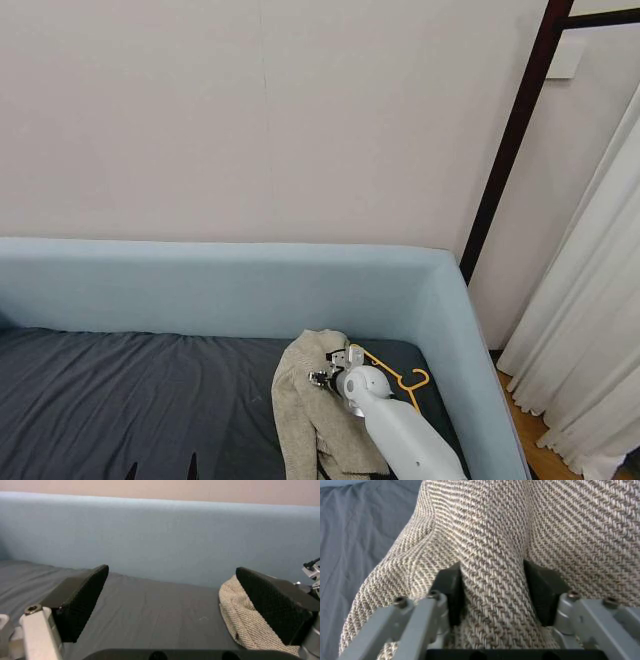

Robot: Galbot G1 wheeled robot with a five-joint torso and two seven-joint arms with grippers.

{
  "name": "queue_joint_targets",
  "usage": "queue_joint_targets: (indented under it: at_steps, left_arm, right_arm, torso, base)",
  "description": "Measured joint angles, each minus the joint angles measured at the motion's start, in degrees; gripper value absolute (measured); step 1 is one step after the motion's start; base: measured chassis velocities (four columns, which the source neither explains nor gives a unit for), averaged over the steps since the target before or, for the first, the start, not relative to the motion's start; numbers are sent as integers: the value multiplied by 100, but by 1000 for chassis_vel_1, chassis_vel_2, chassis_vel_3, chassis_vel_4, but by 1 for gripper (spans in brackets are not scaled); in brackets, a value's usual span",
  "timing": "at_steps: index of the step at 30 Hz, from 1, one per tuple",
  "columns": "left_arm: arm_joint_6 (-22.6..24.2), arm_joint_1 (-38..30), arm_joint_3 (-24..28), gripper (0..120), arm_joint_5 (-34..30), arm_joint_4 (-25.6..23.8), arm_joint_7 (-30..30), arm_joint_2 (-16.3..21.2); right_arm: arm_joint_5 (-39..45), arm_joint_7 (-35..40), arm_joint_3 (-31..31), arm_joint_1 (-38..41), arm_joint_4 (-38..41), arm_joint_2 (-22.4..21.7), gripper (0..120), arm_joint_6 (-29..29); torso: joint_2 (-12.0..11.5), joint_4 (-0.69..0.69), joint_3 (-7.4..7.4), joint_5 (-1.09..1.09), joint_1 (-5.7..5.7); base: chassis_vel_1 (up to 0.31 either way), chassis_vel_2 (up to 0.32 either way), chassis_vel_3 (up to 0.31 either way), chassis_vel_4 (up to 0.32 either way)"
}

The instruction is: Pick up the clothes from the sofa and hang them on the clothes hanger.

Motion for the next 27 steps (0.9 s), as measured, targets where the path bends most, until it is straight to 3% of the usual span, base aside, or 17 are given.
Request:
queue_joint_targets:
  at_steps: [11, 18, 21, 27]
  left_arm:
    - [-3, 0, 33, 100, 11, 8, 1, -23]
    - [-6, -15, 33, 100, 13, 7, 1, -22]
    - [-13, -40, 45, 100, 14, 6, 1, -29]
    - [-16, -108, 80, 100, 13, 32, 1, -37]
  right_arm:
    - [62, 45, -214, -24, 335, -163, 3, 8]
    - [158, 161, -365, -45, 782, -371, 1, 5]
    - [234, 329, -609, -130, 1689, -711, 1, 142]
    - [611, 694, -859, -70, 2614, -1109, 1, 205]
  torso:
    - [0, 0, 0, 0, 0]
    - [0, 0, 0, 1, 0]
    - [0, -1, 0, 0, 0]
    - [0, -1, 0, 1, 0]
  base:
    - [0, 0, 0, 0]
    - [0, 0, 0, 0]
    - [0, 0, 0, 0]
    - [0, 0, 0, 0]
